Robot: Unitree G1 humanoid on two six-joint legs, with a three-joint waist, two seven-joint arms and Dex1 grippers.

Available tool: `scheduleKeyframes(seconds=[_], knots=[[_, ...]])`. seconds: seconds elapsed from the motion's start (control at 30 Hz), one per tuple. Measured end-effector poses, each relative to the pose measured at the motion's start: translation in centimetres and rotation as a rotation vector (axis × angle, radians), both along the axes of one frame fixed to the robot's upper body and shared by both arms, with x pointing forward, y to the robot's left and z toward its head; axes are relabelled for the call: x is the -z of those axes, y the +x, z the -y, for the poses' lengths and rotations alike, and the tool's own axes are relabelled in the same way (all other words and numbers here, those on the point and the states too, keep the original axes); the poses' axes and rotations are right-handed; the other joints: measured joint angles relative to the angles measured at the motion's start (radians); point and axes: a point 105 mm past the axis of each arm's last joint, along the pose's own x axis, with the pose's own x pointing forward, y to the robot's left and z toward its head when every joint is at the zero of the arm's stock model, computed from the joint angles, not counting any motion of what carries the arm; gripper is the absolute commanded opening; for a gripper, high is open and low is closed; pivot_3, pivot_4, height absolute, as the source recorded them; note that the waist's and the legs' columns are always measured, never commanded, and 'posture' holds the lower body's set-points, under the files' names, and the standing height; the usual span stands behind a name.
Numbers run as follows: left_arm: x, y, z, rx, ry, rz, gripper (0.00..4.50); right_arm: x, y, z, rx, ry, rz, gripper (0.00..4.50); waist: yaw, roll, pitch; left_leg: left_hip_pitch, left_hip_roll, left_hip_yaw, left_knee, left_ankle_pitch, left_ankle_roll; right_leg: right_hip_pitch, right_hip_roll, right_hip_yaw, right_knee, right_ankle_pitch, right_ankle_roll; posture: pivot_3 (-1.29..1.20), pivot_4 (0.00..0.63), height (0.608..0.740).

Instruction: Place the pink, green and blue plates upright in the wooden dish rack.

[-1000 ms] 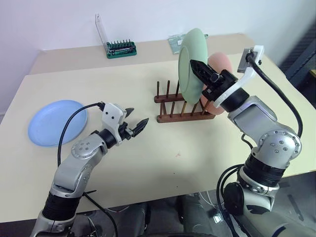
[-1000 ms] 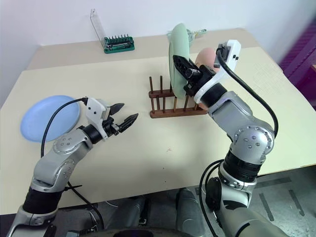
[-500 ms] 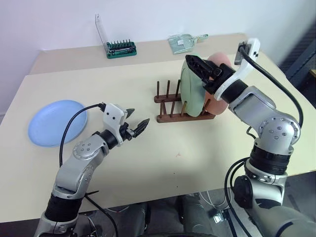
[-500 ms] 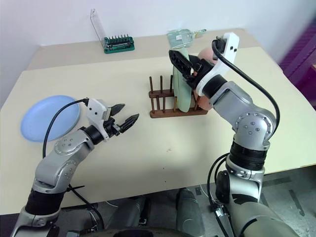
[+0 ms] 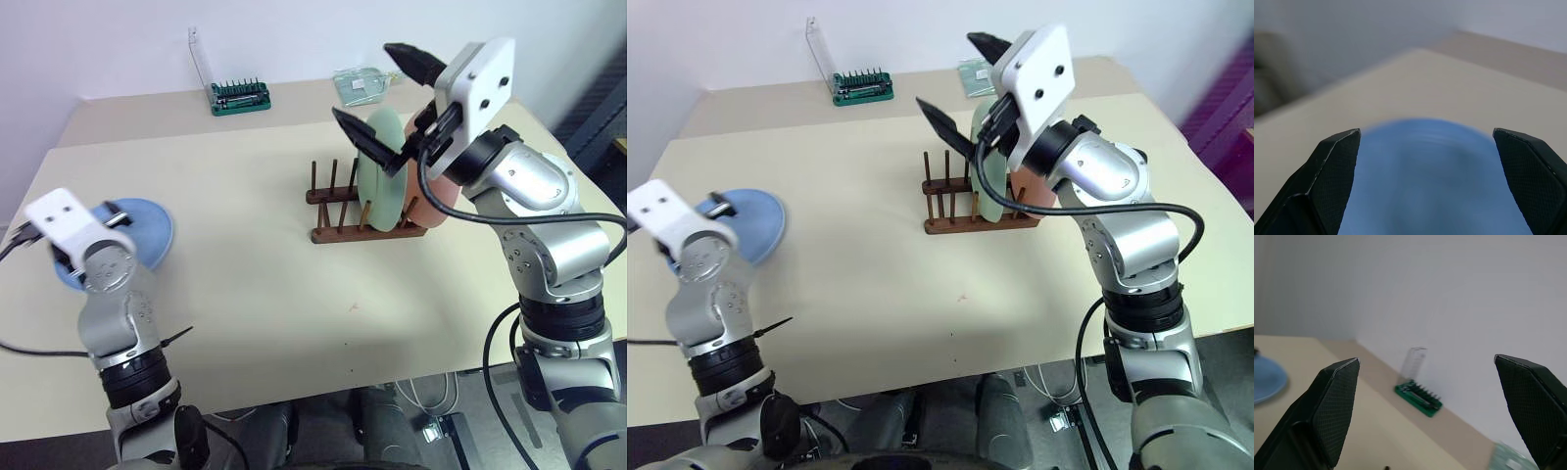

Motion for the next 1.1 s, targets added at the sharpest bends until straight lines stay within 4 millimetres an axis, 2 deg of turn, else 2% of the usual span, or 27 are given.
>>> scheduleKeyframes(seconds=[0.1,0.23,0.27,0.33,0.37,0.5,0.53,0.57,0.7,0.8,0.9,1.0,1.1], knots=[[1.6,-1.3,-0.8,-0.068,-0.066,-0.049,4.44,1.2,-0.6,-1.1,-0.06,-0.027,-0.028,4.49,0.012,-0.001,-0.001,0.001,0.0,0.0,0.001,0.0,0.0,0.001,0.0,0.0,0.0,0.0,0.0,0.0,0.15,0.74],[6.2,-2.5,-0.9,-0.064,-0.234,-0.186,4.44,2.4,-1.3,-1.9,-0.111,-0.052,-0.058,4.49,0.011,-0.002,0.0,0.001,0.0,0.0,0.001,0.0,0.0,0.001,0.0,0.0,0.001,0.0,0.0,0.0,0.15,0.74],[6.6,-2.5,-0.9,-0.052,-0.259,-0.197,4.21,2.5,-1.4,-1.9,-0.115,-0.056,-0.058,4.49,0.011,-0.003,-0.001,0.001,0.0,-0.001,0.001,0.0,0.0,0.001,0.0,-0.001,0.001,0.0,0.0,0.0,0.15,0.74],[7.4,-2.2,-0.9,-0.019,-0.344,-0.191,3.64,3.1,-2.2,-2.3,-0.143,-0.07,-0.063,4.49,0.012,-0.003,-0.001,0.001,0.0,-0.001,0.001,0.0,-0.001,0.001,0.0,-0.001,0.001,0.0,0.0,0.0,0.15,0.74],[7.4,-2.0,-1.0,-0.011,-0.372,-0.175,3.19,3.7,-2.7,-2.6,-0.165,-0.084,-0.075,4.49,0.011,-0.003,-0.001,0.001,0.0,-0.001,0.001,0.0,-0.001,0.001,0.0,-0.001,0.001,0.0,0.0,0.0,0.15,0.74],[7.3,-1.7,-1.2,0.018,-0.398,-0.153,1.24,6.1,-3.4,-3.1,-0.188,-0.16,-0.111,4.49,0.01,-0.003,-0.002,0.001,0.0,-0.001,0.001,0.0,-0.001,0.001,0.0,-0.001,0.001,0.0,0.0,0.0,0.15,0.74],[7.2,-1.4,-1.0,0.039,-0.398,-0.147,0.62,6.8,-3.3,-3.0,-0.168,-0.205,-0.105,4.49,0.01,-0.003,-0.002,0.001,0.0,-0.001,0.001,0.0,-0.001,0.001,0.0,-0.001,0.001,0.0,0.0,0.0,0.15,0.74],[7.0,-1.3,-1.1,0.048,-0.396,-0.135,0.14,7.4,-3.1,-2.8,-0.149,-0.244,-0.097,4.49,0.01,-0.003,-0.002,0.001,0.0,0.0,0.001,0.0,-0.001,0.001,0.0,-0.001,0.002,0.0,0.0,0.0,0.15,0.74],[5.4,0.5,0.2,0.19,-0.372,-0.051,0.02,9.2,-2.3,-2.6,-0.101,-0.396,-0.038,4.49,0.013,-0.004,-0.002,0.002,-0.001,-0.001,0.001,0.001,-0.001,0.002,0.0,-0.001,0.002,0.0,0.0,0.0,0.15,0.74],[3.1,2.4,2.9,0.388,-0.247,0.012,0.02,10.5,-2.3,-2.8,-0.116,-0.49,-0.016,4.49,0.011,-0.005,-0.002,0.001,0.0,-0.001,0.001,0.001,-0.001,0.002,0.0,-0.001,0.002,0.0,0.0,0.0,0.15,0.74],[-0.6,3.5,6.2,0.57,-0.116,0.134,0.02,11.5,-1.9,-3.3,-0.108,-0.574,0.043,4.49,0.008,-0.005,-0.002,0.001,0.0,0.0,0.001,0.001,-0.001,0.001,0.0,-0.001,0.001,0.0,0.0,0.0,0.15,0.74],[-3.9,3.8,9.7,0.747,0.019,0.23,0.02,11.1,-1.1,-5.1,-0.1,-0.622,0.169,4.49,-0.005,-0.005,-0.002,0.001,0.001,0.0,0.0,0.001,-0.002,0.0,0.001,-0.001,0.002,0.0,0.0,0.0,0.15,0.74],[-5.5,3.7,12.3,0.87,0.081,0.271,0.02,10.8,-0.6,-6.4,-0.103,-0.676,0.279,4.49,-0.013,-0.005,-0.002,0.001,0.0,0.0,0.0,0.001,-0.002,0.0,0.0,0.0,0.001,0.0,0.0,0.0,0.15,0.74]])
